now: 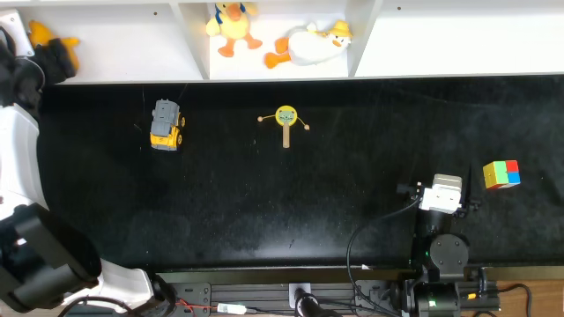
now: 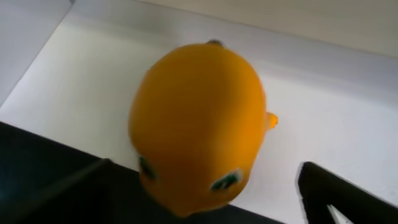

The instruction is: Store Toys

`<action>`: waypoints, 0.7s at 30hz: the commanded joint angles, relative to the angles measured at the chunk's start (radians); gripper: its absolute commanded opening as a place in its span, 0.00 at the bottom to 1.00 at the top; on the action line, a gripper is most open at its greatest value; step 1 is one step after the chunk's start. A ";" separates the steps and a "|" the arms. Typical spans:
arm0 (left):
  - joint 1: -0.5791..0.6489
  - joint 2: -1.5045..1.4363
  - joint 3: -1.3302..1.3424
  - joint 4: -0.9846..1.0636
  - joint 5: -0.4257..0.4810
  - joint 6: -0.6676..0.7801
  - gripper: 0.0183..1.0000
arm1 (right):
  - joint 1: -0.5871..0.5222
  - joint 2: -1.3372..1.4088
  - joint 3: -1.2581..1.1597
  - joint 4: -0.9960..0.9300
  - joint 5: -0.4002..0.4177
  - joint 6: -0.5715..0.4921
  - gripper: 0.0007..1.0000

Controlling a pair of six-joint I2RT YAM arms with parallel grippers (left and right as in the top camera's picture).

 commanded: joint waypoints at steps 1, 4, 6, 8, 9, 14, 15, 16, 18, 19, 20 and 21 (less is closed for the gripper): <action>-0.003 0.009 0.023 -0.005 0.005 -0.001 1.00 | 0.006 -0.008 -0.013 0.003 0.004 0.000 0.99; -0.003 -0.010 0.022 -0.041 0.005 -0.001 1.00 | 0.006 -0.008 -0.013 0.003 0.004 0.000 0.99; -0.003 -0.040 0.017 -0.079 0.005 0.004 1.00 | 0.006 -0.008 -0.013 0.003 0.004 0.000 1.00; -0.003 -0.087 -0.005 -0.119 -0.016 0.007 1.00 | 0.006 -0.008 -0.013 0.003 0.004 0.000 1.00; -0.003 -0.114 -0.024 -0.134 -0.028 0.007 1.00 | 0.006 -0.008 -0.013 0.003 0.004 0.000 1.00; -0.004 -0.314 -0.218 -0.151 -0.028 0.010 1.00 | 0.006 -0.008 -0.013 0.003 0.004 0.000 1.00; -0.007 -0.364 -0.277 -0.146 -0.028 0.006 1.00 | 0.006 -0.008 -0.013 0.003 0.004 0.000 1.00; -0.011 -0.422 -0.345 -0.133 -0.027 -0.007 1.00 | 0.006 -0.008 -0.013 0.003 0.004 0.000 0.99; -0.028 -0.536 -0.491 -0.077 0.008 -0.024 1.00 | 0.006 -0.008 -0.013 0.003 0.004 0.000 0.99; -0.040 -0.589 -0.559 -0.047 0.026 -0.032 1.00 | 0.006 -0.008 -0.013 0.003 0.004 0.000 1.00; -0.056 -0.634 -0.618 -0.026 0.042 -0.032 1.00 | 0.006 -0.008 -0.013 0.003 0.004 0.000 1.00; -0.078 -0.668 -0.670 -0.014 0.044 -0.043 1.00 | 0.006 -0.008 -0.013 0.003 0.004 0.000 1.00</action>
